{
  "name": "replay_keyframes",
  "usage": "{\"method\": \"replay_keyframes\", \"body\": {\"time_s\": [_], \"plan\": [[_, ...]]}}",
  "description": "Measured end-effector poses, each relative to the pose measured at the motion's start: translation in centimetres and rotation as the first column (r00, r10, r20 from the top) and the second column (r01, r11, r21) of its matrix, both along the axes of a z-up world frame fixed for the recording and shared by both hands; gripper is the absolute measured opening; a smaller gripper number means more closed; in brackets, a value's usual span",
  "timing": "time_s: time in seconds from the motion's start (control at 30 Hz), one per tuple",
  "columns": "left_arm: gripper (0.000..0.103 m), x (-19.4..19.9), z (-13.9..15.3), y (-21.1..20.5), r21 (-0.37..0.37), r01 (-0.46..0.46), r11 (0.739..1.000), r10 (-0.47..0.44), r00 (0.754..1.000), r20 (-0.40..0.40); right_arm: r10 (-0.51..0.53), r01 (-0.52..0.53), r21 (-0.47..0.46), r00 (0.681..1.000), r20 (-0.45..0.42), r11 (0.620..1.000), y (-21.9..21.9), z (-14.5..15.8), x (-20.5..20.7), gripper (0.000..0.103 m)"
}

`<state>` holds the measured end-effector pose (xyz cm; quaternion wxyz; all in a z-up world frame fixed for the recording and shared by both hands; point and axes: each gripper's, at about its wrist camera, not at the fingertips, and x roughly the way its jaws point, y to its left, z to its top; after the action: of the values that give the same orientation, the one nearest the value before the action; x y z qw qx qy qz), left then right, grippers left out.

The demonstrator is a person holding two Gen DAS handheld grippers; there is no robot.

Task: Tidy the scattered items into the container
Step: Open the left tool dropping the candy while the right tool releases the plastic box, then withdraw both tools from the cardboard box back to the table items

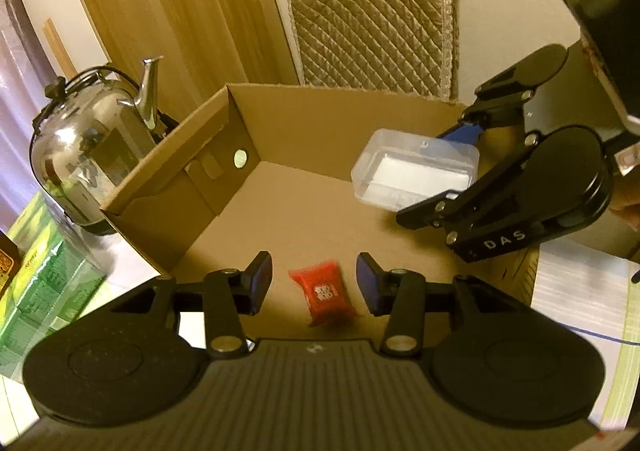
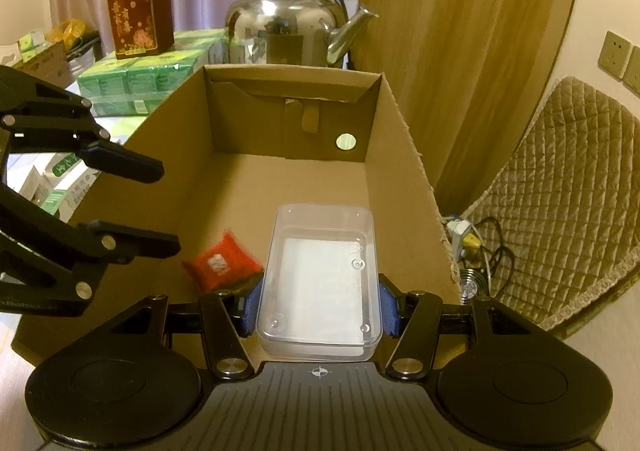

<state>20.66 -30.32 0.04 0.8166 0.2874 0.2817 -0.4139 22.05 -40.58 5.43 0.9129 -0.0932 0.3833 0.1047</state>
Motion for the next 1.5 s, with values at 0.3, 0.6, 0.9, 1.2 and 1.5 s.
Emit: {"method": "replay_keyframes", "body": {"time_s": [0.3, 0.6, 0.9, 1.2, 1.5], "plan": [[0.044, -0.5, 1.6, 2.2, -0.049, -0.039, 0.998, 0.041, 0.999, 0.027, 0.018, -0.018, 0.023, 1.0, -0.008, 1.0, 0.7, 0.0, 0.4, 0.054], [0.046, -1.2, 2.6, 4.4, -0.112, -0.087, 0.99, 0.09, 0.996, 0.019, 0.028, -0.028, 0.026, 0.999, 0.021, 0.999, 1.3, 0.4, 0.0, 0.071], [0.054, -3.0, 3.7, 7.9, -0.174, -0.183, 0.967, 0.183, 0.983, -0.019, -0.066, 0.053, 0.099, 0.99, 0.123, 0.994, -0.4, 3.1, -2.2, 0.078], [0.07, -6.5, 4.2, 12.8, -0.23, -0.347, 0.909, 0.337, 0.938, -0.084, -0.137, 0.106, 0.175, 0.975, 0.175, 0.979, -1.2, 6.4, -5.4, 0.081], [0.093, -11.7, 3.9, 18.6, -0.24, -0.497, 0.834, 0.484, 0.867, -0.116, -0.05, 0.002, 0.247, 0.981, 0.186, 0.969, 3.6, 8.0, -10.6, 0.09]]}}
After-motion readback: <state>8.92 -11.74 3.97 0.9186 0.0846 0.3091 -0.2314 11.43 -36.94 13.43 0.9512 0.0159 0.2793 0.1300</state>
